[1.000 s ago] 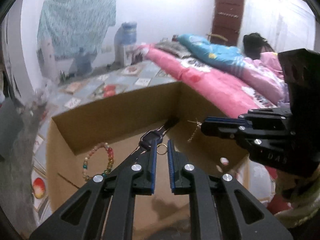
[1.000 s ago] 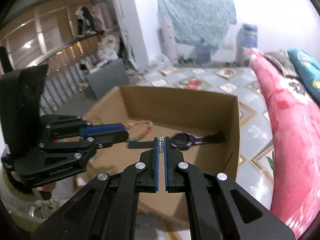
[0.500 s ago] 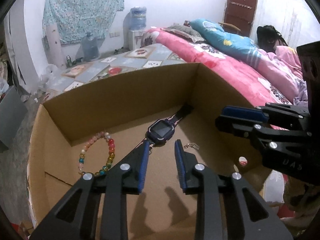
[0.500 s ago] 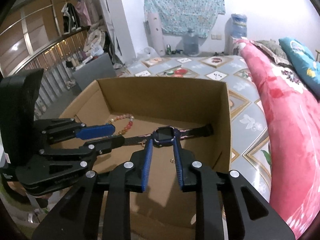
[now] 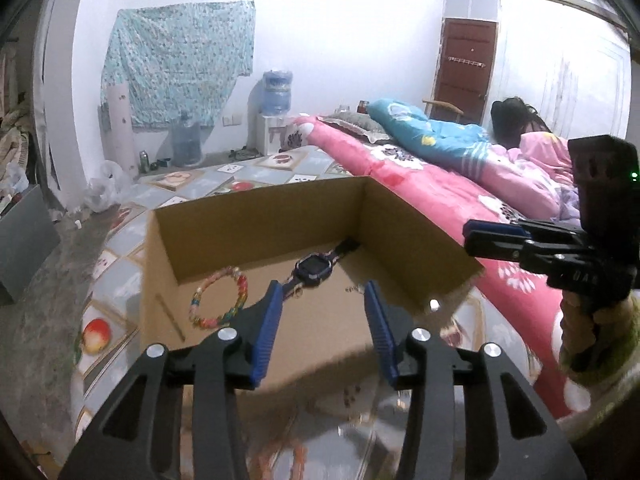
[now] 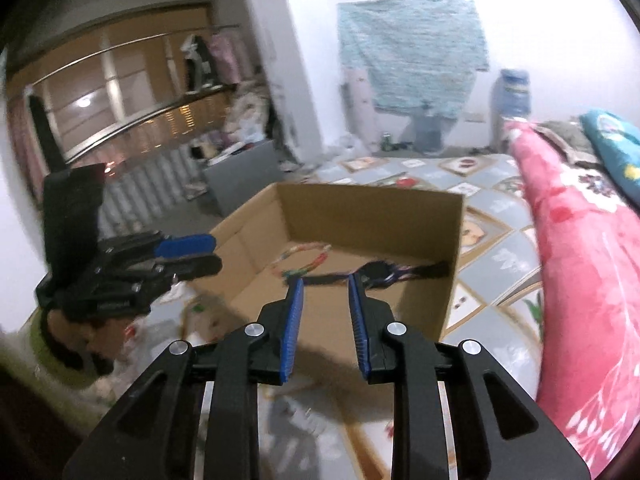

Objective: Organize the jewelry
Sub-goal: 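Move both grippers back toward the charms on the table, then close the left gripper on a small silver charm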

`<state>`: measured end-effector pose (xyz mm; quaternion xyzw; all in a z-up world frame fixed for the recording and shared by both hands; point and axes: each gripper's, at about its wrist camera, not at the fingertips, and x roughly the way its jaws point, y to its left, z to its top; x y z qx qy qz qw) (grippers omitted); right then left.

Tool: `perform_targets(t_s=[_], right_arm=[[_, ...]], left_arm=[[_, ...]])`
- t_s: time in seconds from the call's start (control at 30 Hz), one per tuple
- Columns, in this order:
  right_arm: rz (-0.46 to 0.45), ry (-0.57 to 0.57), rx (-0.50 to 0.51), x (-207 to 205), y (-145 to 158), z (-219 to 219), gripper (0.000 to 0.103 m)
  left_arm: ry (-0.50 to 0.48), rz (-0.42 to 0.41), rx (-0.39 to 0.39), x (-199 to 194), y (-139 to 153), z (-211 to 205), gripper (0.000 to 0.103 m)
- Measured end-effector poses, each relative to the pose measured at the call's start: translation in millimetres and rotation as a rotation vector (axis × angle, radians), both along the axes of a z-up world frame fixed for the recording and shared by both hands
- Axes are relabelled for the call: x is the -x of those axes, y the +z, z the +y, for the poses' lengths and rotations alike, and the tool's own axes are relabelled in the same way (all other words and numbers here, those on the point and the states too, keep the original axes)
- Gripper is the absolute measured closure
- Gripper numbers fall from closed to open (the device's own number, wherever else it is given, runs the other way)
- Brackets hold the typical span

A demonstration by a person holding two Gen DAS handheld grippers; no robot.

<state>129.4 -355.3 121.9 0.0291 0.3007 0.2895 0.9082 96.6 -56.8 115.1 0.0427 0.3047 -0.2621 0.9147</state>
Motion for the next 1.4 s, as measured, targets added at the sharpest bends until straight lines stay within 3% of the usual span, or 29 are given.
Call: perform_targets(t_s=[0.17,0.37,0.57,0.8,0.97,1.23,1.4], right_arm=[[0.072,0.082,0.033,19.6,-16.4,12.5,0.080],[0.235,0.084,0.065,26.3,-64.1,38.3,0.080],[0.350,0.085,0.032,24.1,-92.4,46.6,0.080],[0.362,0.078,0.027,23.7,-93.7,46.2,0.080],[0.378,0.076,0.021,22.7,-97.0,39.3,0.080],[0.384,0.073,0.019,22.1,-96.0,33.1,0.080],[0.385,0.073,0.017,22.3,-96.9,32.9,0.080]], left_arm=[[-0.041,0.064,-0.017,29.8,-13.4,10.0,0.059],[-0.075,0.187,-0.030,42.9,-52.8,-5.4,0.059],[-0.075,0.222,-0.170,38.9,-94.4,-23.0,0.059],[-0.109,0.220,-0.215,26.2,-112.8,-30.3,0.060],[-0.173,0.240,-0.235,19.6,-125.1,-40.5,0.066],[-0.200,0.305,-0.196,22.1,-122.5,-42.1,0.079],[-0.215,0.290,-0.232,28.9,-121.7,-46.9,0.082]])
